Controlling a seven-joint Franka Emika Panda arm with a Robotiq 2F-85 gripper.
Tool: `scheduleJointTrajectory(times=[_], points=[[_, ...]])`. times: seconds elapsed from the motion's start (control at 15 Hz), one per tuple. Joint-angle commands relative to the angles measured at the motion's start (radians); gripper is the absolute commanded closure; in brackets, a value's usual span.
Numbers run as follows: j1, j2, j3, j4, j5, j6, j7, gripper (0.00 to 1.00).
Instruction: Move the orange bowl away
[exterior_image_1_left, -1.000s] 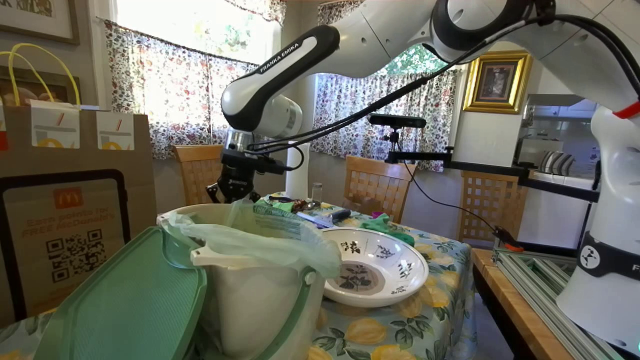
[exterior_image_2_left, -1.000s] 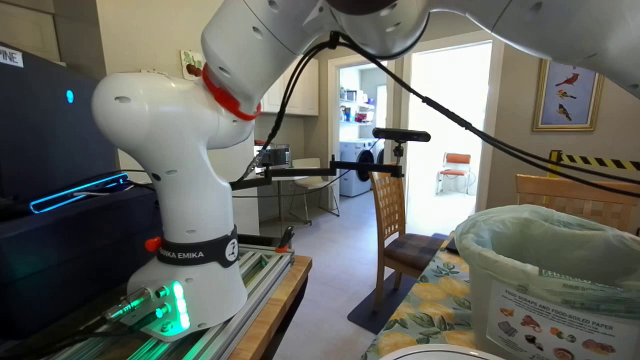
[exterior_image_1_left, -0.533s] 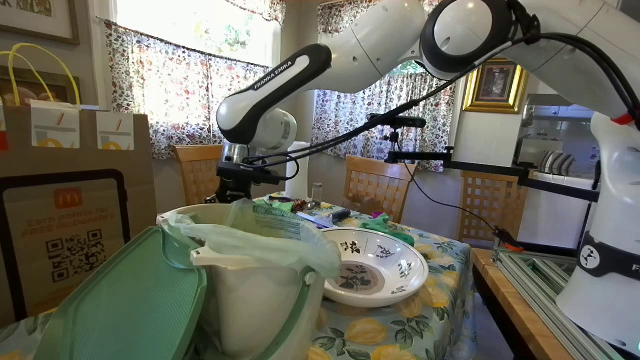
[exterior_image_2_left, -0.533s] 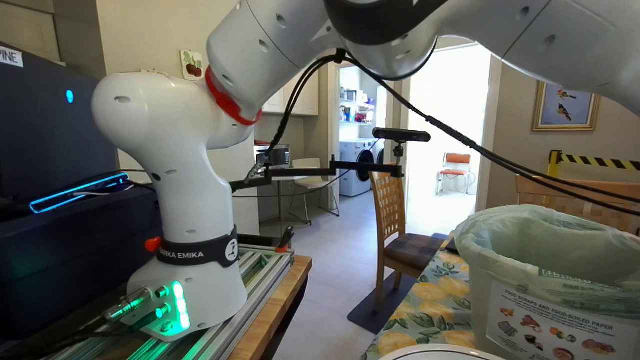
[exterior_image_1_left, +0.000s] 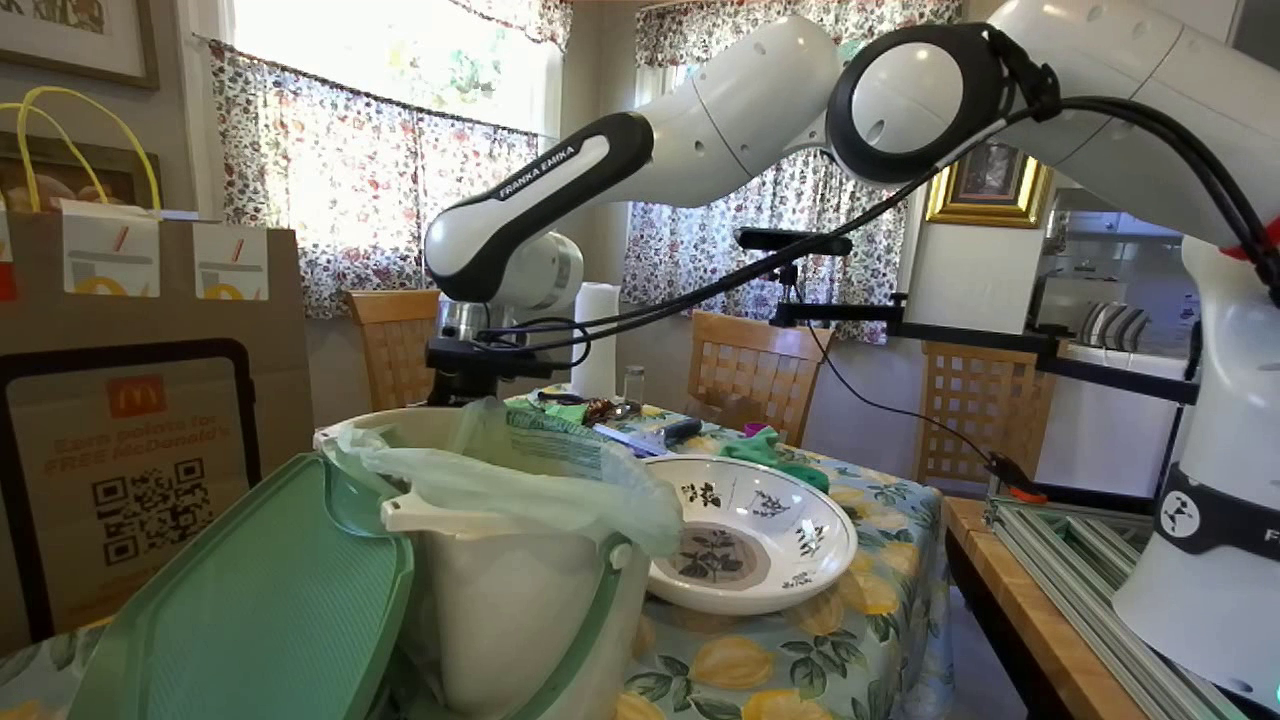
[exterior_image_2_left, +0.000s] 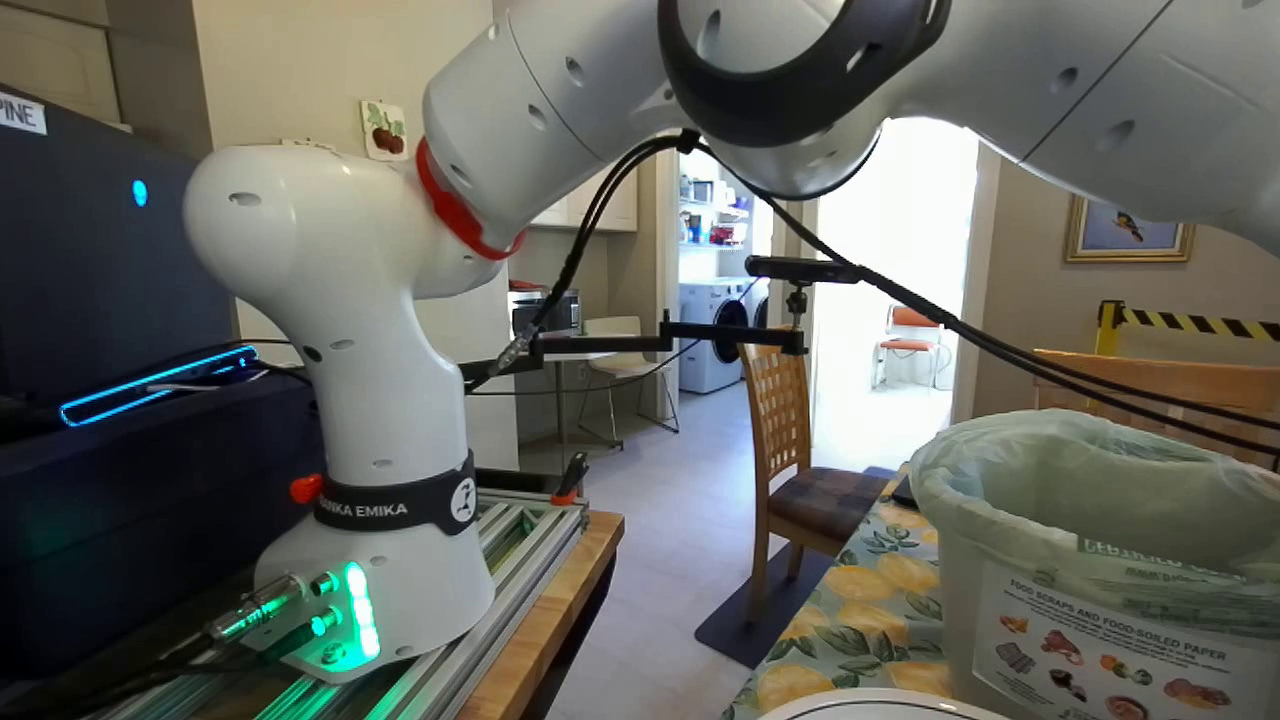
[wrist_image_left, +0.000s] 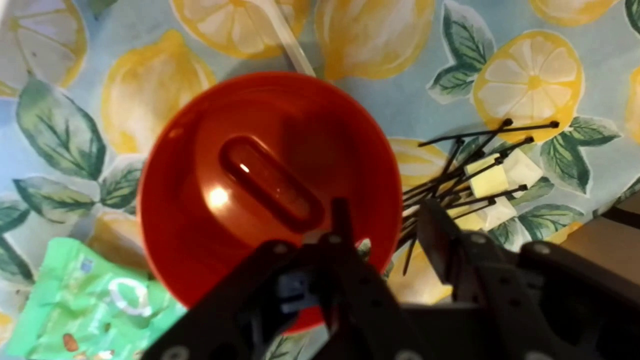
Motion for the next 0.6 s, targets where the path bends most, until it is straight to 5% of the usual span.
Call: scheduleJointTrajectory(times=[0.0, 0.2, 0.53], points=[[-0.005, 0.023, -0.008, 0.075, -0.028, -0.051, 0.023, 0.28], [-0.016, -0.037, -0.005, 0.034, -0.018, -0.04, 0.008, 0.05], [-0.035, -0.167, 0.008, -0.066, 0.005, 0.024, -0.028, 0.0]])
